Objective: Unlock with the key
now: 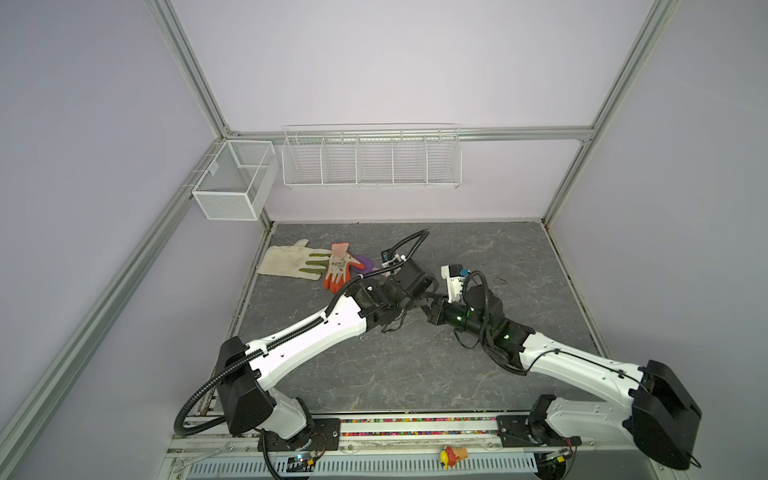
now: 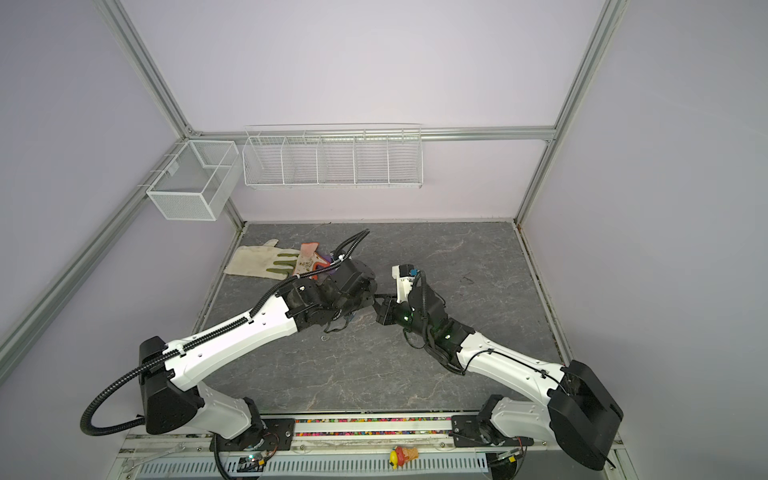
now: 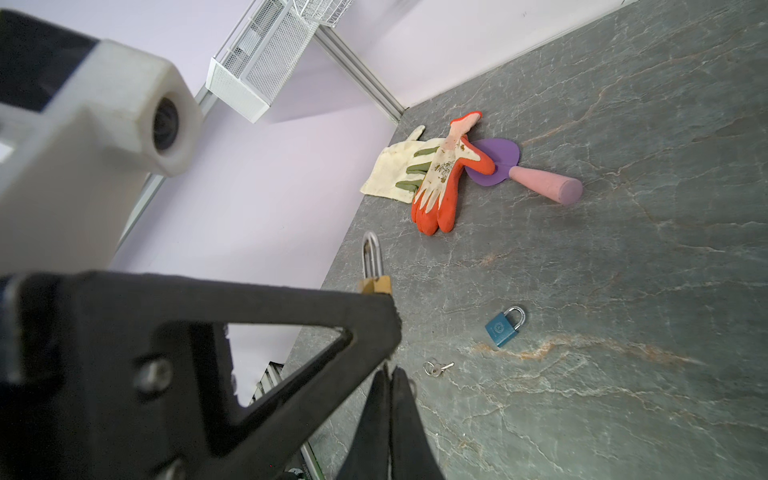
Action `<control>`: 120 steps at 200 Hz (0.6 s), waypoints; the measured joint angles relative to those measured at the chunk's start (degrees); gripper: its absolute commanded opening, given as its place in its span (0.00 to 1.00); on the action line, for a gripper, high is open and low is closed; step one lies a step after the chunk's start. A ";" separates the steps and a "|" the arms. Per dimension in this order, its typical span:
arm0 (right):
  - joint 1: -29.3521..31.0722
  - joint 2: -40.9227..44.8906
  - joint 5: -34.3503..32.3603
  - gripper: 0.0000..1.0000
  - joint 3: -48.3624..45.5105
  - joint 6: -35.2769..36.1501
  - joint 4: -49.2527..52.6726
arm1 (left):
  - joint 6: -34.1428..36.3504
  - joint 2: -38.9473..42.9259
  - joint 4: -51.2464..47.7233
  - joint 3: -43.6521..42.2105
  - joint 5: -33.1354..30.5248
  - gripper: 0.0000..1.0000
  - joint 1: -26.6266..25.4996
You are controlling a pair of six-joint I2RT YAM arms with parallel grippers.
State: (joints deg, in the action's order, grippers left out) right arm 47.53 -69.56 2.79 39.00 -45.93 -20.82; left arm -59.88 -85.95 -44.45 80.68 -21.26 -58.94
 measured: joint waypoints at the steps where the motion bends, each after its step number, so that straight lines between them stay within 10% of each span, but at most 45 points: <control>1: 0.00 0.00 0.00 0.06 0.00 0.02 -0.02 | 0.00 0.00 0.00 0.00 0.02 0.00 0.00; 120: -0.22 8.02 0.68 0.21 -2.27 -1.86 3.37 | -0.35 0.66 4.22 0.07 1.53 0.00 0.48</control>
State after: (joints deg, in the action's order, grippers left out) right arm 47.31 -61.54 3.46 36.73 -47.79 -17.45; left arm -60.23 -85.30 -40.23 80.75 -19.73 -58.46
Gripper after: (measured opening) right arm 0.210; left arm 0.211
